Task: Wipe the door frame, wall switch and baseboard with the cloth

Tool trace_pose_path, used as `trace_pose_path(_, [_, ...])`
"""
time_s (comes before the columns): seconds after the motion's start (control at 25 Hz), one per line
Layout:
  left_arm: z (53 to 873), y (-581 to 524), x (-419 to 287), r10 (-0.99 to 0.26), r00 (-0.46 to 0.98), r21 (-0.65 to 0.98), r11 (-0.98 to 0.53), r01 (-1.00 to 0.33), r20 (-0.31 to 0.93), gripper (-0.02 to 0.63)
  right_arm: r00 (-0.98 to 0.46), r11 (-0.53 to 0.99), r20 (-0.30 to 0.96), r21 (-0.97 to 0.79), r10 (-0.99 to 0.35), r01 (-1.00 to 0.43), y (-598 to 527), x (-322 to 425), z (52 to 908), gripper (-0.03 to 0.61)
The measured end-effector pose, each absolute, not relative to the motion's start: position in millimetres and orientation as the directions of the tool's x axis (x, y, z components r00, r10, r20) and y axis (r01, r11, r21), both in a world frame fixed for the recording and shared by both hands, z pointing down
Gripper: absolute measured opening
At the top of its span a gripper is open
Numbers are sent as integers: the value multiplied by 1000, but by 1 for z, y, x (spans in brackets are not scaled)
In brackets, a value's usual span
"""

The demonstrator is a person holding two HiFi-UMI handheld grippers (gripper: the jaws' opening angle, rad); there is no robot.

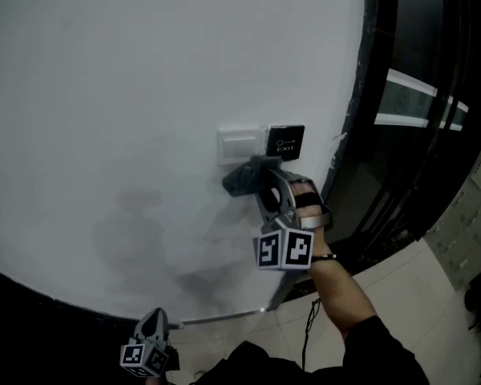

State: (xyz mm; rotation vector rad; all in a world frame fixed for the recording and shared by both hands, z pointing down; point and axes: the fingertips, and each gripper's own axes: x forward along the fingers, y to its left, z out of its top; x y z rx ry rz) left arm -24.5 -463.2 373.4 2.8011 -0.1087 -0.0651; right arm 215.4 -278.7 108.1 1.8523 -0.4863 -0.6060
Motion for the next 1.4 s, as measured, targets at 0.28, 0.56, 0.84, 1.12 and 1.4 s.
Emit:
trace_pose_path(0.28, [361,-445,0,-24,997,318,-948,-1,-70,-6,784,-398,-310,913,-537,89,-237,218,39,103])
trace_pose_path(0.56, [357,-464,-15,-71,994,315,-948,-43,-81,-6,815,-453,-414,865,-404,215,-216,237,-9,103])
trace_pose_path(0.84, [363,-475,-25,-105,991,328,-942,-74,-77,-6,898,-348,-286,923,-334,165,-227,282,43,104])
trace_pose_path(1.12, [376,-472,-29,-101,994,316,-945,-87,-28,-6,910,-310,-263,937,-320,161,-229,283,74,104])
trace_pose_path(1.4, [382,-468,-29,-98,995,314,-944,-99,18,-6,913,-302,-242,943,-328,141,-229,284,96,104])
